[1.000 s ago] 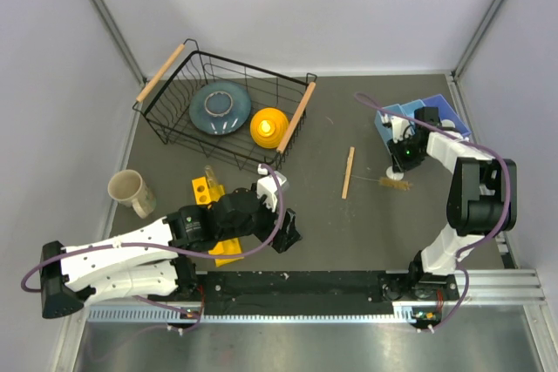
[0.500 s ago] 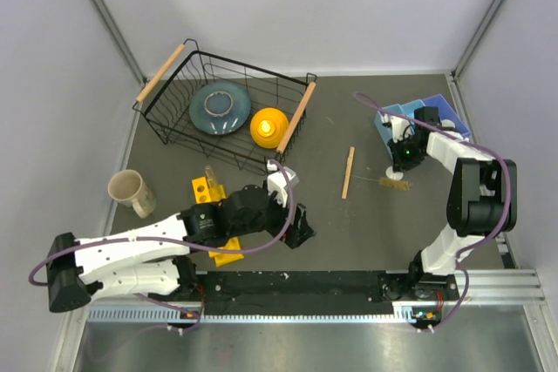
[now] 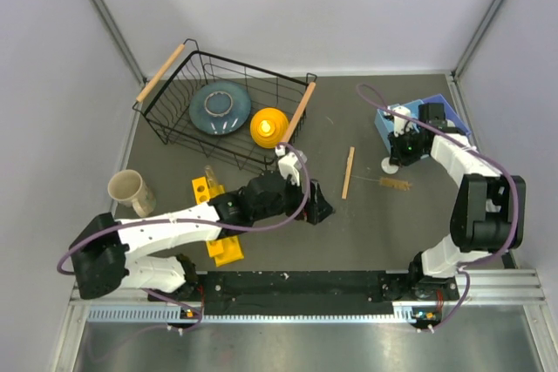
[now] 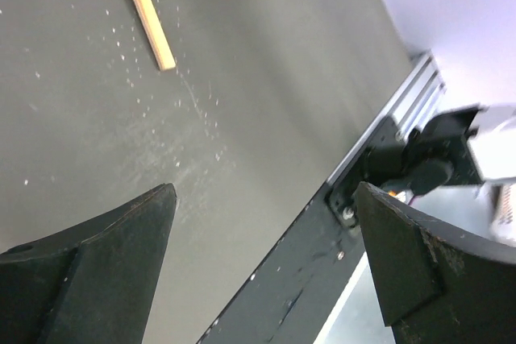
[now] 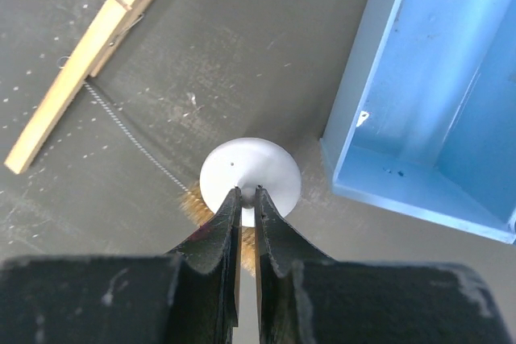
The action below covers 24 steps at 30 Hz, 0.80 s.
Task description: Organize the chemistry lab equipment
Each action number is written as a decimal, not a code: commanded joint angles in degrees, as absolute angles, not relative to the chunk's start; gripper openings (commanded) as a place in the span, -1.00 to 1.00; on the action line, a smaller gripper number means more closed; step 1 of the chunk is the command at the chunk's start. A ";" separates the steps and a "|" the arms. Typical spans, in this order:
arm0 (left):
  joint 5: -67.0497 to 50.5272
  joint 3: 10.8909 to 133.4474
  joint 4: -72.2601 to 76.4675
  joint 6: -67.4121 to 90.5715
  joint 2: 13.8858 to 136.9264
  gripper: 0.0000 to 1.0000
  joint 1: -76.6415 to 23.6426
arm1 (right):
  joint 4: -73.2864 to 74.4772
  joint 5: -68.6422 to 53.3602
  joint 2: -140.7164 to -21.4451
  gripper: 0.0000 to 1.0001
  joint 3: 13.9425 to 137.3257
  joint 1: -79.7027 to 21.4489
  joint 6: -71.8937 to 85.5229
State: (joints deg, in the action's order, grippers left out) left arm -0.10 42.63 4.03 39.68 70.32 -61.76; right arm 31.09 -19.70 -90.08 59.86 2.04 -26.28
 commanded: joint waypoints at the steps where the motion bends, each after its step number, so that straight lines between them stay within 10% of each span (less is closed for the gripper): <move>1: -5.88 41.75 18.95 47.80 73.03 0.98 -57.66 | 31.55 -25.82 -85.35 -1.00 59.24 1.41 -24.61; 24: -16.88 42.01 49.31 66.36 93.95 0.72 -51.50 | 39.81 -51.24 -72.51 -1.00 54.84 -6.50 -22.76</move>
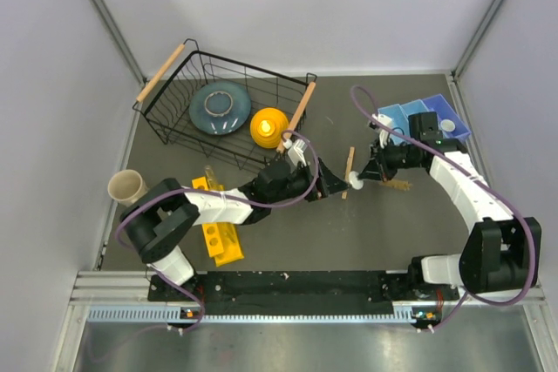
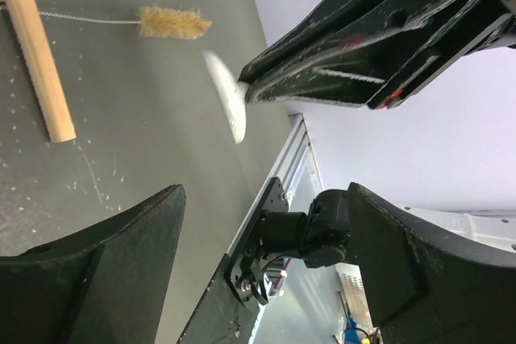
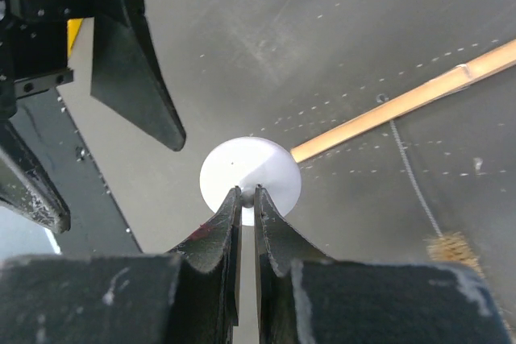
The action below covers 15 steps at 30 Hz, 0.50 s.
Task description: Organize the chemistry lab equipment
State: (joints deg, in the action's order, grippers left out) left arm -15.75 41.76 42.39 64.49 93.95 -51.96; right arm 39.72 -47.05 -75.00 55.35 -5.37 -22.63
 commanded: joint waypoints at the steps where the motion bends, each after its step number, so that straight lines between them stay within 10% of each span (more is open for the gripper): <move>1: -16.79 42.01 49.05 66.36 93.96 0.71 -51.42 | 39.99 -51.41 -72.51 -1.00 54.76 -6.50 -22.68; 15: -14.33 41.84 38.59 58.98 86.67 0.70 -50.89 | 39.73 -44.83 -78.39 -1.00 63.54 -3.52 -22.59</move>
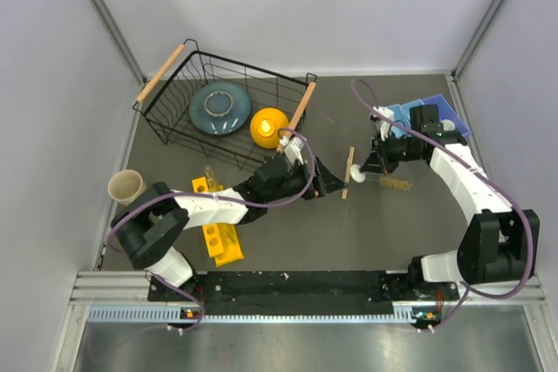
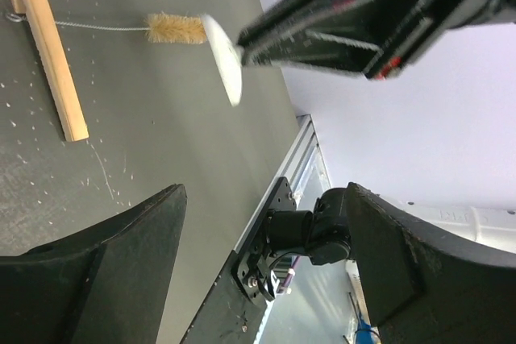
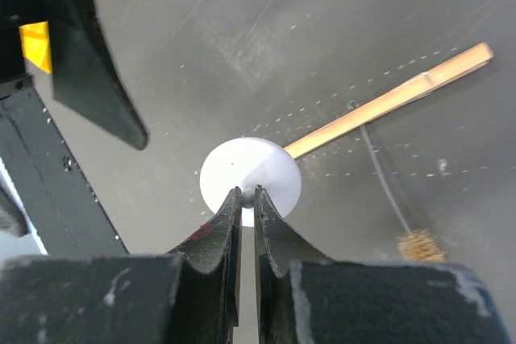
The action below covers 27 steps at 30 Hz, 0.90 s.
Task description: Organize the chemistry lab equipment
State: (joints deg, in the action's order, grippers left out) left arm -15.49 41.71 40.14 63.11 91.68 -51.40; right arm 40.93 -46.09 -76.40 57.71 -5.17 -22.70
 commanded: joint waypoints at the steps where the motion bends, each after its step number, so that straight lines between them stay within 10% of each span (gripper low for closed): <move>1: -14.24 41.66 37.45 58.45 86.05 0.70 -50.89 | 39.81 -44.74 -79.96 -1.00 64.41 -2.73 -22.59; 27: -14.06 30.59 17.32 47.37 58.63 0.72 -50.89 | 40.87 -24.79 -111.96 -1.00 105.37 21.62 -21.97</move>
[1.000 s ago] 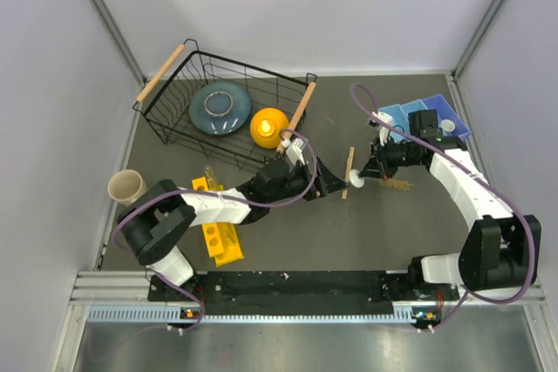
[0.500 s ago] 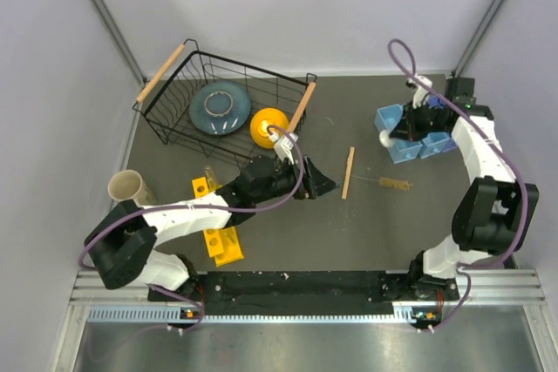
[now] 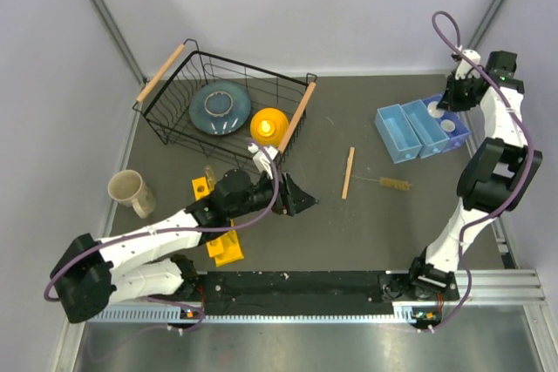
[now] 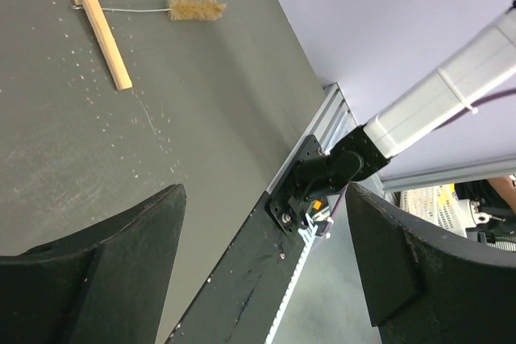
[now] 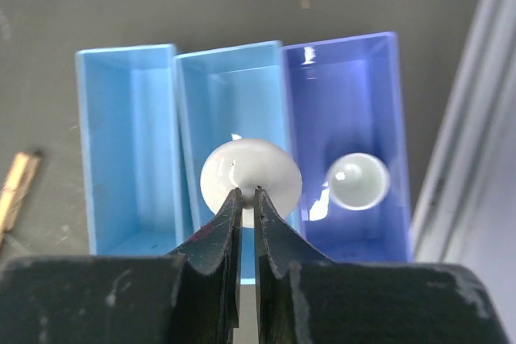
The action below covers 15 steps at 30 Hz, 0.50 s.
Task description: Organize the chemistry lab equipment
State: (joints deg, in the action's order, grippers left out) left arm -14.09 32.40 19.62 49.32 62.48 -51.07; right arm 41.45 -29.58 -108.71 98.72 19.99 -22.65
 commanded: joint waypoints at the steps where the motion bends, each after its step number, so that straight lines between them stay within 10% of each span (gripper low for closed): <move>1: -13.71 30.15 16.10 47.20 56.71 0.71 -50.98 | 40.96 -23.31 -113.80 -1.00 107.12 21.71 -22.23; 15: -10.90 28.30 5.37 45.00 45.53 0.74 -50.89 | 41.13 -15.65 -125.50 -0.92 115.32 21.80 -21.80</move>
